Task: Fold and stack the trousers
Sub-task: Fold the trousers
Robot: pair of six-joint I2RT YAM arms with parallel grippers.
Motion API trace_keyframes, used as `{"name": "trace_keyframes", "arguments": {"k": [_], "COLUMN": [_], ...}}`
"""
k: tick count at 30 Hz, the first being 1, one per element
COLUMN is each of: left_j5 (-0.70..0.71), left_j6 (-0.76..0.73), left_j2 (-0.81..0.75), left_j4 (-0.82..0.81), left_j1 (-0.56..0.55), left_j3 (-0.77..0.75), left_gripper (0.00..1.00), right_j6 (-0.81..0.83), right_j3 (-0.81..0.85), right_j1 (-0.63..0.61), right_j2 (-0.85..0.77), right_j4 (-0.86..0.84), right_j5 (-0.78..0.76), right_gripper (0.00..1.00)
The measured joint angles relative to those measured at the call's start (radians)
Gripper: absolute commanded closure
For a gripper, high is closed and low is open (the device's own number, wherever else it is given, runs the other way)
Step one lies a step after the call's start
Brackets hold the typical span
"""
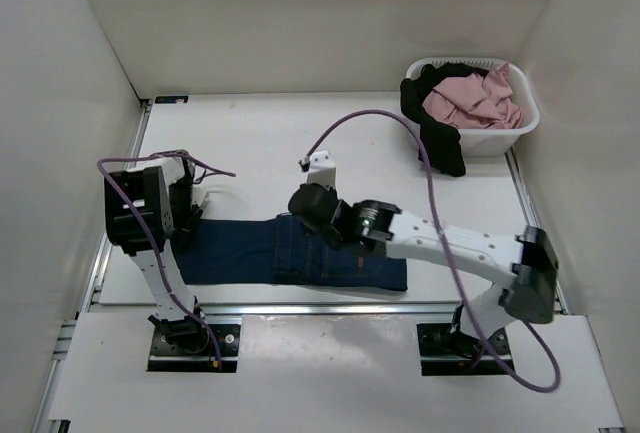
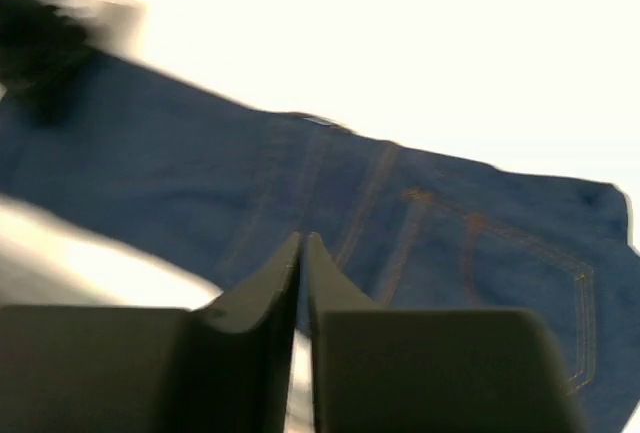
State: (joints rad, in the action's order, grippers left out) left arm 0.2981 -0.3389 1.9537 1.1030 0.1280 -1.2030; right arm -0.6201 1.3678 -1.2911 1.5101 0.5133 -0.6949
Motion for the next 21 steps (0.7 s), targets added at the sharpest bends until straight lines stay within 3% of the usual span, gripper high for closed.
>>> {"name": "trace_keyframes", "arguments": {"k": [2,8,9,10,11,13,14,18,21], "left_j5": [-0.003,-0.003,-0.003,-0.003,-0.004,-0.008,-0.011,-0.038,-0.068], "left_j6": [0.000,0.000,0.000,-0.001,0.000,0.000,0.000,0.000,0.000], "left_j2": [-0.003,-0.014,-0.014,-0.016,-0.017,-0.021,-0.023,-0.035,-0.050], "left_j4": [-0.003,-0.008,-0.008,-0.008,-0.008,-0.008,-0.008,-0.009,-0.014], "left_j1": [0.001,0.002,0.003,0.006,0.008,0.012,0.015,0.031,0.042], "left_j3": [0.002,0.015,0.017,0.021,0.023,0.029,0.031,0.034,0.039], "left_gripper": [0.46,0.46,0.46,0.46,0.46,0.46,0.46,0.46,0.46], "right_j6": [-0.010,-0.013,-0.010,-0.007,-0.007,0.000,0.008,0.003,-0.021], "right_j3": [-0.037,-0.055,-0.037,-0.034,-0.036,-0.042,-0.052,-0.140,-0.283], "right_j1": [0.079,0.191,0.198,0.206,0.215,0.238,0.252,0.325,0.441], "right_j2": [0.060,0.440,0.437,0.424,0.407,0.354,0.306,0.021,-0.226], "right_j4": [-0.029,-0.051,-0.043,-0.041,-0.035,-0.006,0.003,0.018,0.006], "right_j5": [0.049,0.269,0.293,0.309,0.320,0.328,0.326,0.299,0.328], "right_gripper": [1.00,1.00,0.95,0.70,0.52,0.34,0.20,0.02,0.01]}}
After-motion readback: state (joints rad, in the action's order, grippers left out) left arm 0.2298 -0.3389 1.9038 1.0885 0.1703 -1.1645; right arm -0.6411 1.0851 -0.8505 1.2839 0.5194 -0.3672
